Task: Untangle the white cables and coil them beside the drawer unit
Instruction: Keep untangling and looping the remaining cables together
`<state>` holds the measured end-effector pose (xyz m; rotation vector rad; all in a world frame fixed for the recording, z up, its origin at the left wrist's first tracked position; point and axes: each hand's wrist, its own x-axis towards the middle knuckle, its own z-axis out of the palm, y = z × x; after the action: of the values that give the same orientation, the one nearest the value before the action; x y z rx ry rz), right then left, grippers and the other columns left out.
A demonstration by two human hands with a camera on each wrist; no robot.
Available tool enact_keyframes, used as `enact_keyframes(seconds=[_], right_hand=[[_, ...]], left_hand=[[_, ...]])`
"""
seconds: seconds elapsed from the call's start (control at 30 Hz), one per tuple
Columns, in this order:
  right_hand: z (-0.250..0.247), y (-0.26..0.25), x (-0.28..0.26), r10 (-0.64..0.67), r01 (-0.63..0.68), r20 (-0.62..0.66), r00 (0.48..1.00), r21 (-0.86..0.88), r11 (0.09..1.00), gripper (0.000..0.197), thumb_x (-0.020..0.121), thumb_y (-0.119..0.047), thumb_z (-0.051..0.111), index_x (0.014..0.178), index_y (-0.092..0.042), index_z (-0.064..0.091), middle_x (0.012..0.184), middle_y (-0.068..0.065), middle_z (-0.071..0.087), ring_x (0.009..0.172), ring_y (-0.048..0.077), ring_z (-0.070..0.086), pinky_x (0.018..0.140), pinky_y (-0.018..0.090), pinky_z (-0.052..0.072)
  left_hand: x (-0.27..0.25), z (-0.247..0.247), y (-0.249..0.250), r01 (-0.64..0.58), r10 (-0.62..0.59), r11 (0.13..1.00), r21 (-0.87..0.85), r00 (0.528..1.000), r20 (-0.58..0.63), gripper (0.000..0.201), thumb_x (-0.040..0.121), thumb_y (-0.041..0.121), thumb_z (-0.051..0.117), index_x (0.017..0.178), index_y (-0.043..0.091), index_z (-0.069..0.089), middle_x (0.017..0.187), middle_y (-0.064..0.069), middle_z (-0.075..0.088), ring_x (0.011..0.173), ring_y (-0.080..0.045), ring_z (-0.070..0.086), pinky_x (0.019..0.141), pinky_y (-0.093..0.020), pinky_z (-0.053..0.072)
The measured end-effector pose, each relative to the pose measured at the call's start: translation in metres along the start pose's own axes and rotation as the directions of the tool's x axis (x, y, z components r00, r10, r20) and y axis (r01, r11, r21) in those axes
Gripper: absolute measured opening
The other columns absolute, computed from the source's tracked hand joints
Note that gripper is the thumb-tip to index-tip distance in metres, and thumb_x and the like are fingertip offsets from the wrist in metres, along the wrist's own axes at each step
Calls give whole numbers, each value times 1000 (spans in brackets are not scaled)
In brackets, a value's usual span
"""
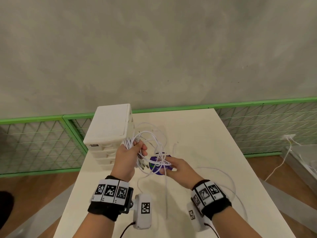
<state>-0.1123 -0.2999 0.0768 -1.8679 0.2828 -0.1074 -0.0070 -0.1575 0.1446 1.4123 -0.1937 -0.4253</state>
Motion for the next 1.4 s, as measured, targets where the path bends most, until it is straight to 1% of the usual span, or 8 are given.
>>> enact_keyframes(seconds=[0.13,0.43,0.63,0.87,0.97,1.07,1.17,1.4], right_hand=[[15,-7,3,92,-78,-27,995,334,939,28,82,2,65,110,-1,66,96,-1,72,92,7,66,85,21,51],[15,-13,1,104,-22,-149,983,470,883,26,78,-3,70,103,3,67,97,11,69,86,15,65,68,17,52],[-4,42,-11,224,-225,-282,933,30,974,26,79,-11,68,59,-26,62,57,-6,63,58,9,57,70,28,46],[-33,109,-35,490,-610,-408,771,-249,752,12,86,-21,60,74,-20,61,91,7,72,85,25,65,76,27,48],[-40,110,-36,577,-691,-390,718,-305,655,31,92,-29,54,118,-13,58,126,11,59,116,26,55,95,29,41],[-39,82,-27,458,-608,-446,769,-290,739,59,93,-34,53,141,-7,34,143,15,40,130,28,40,104,33,33],[-30,25,-17,186,-226,-441,878,-39,973,30,93,-29,55,119,-18,59,116,1,61,101,11,59,89,26,42],[-15,-32,1,141,-79,-139,980,377,923,25,95,-16,51,116,-6,60,97,15,71,84,21,67,79,33,53]], left_hand=[[-6,1,3,18,-17,1000,-11,999,31,51,94,1,51,49,23,60,58,-3,61,47,-11,53,49,-24,44],[-13,5,0,44,-52,993,106,996,77,54,94,5,53,47,26,68,60,-9,61,48,-15,55,48,-25,45],[-8,2,6,-26,24,989,145,1000,16,33,95,5,51,65,8,63,55,-6,61,49,-16,54,48,-28,43],[-4,-4,8,-42,46,987,155,999,-25,32,95,7,52,66,7,63,49,-2,60,48,-16,52,40,-20,41],[-5,-3,7,-28,30,990,139,999,-13,30,95,8,53,67,8,64,54,-3,63,50,-15,55,42,-21,44],[-4,0,4,-18,16,995,101,1000,17,24,95,5,52,73,8,62,62,-1,68,51,-11,61,44,-22,47],[-5,5,0,12,-14,997,80,999,33,20,95,5,51,78,8,60,65,1,71,54,-10,64,47,-26,49],[-10,5,0,16,-26,992,123,997,78,43,95,11,54,58,24,72,68,-13,64,49,-16,55,53,-31,44]])
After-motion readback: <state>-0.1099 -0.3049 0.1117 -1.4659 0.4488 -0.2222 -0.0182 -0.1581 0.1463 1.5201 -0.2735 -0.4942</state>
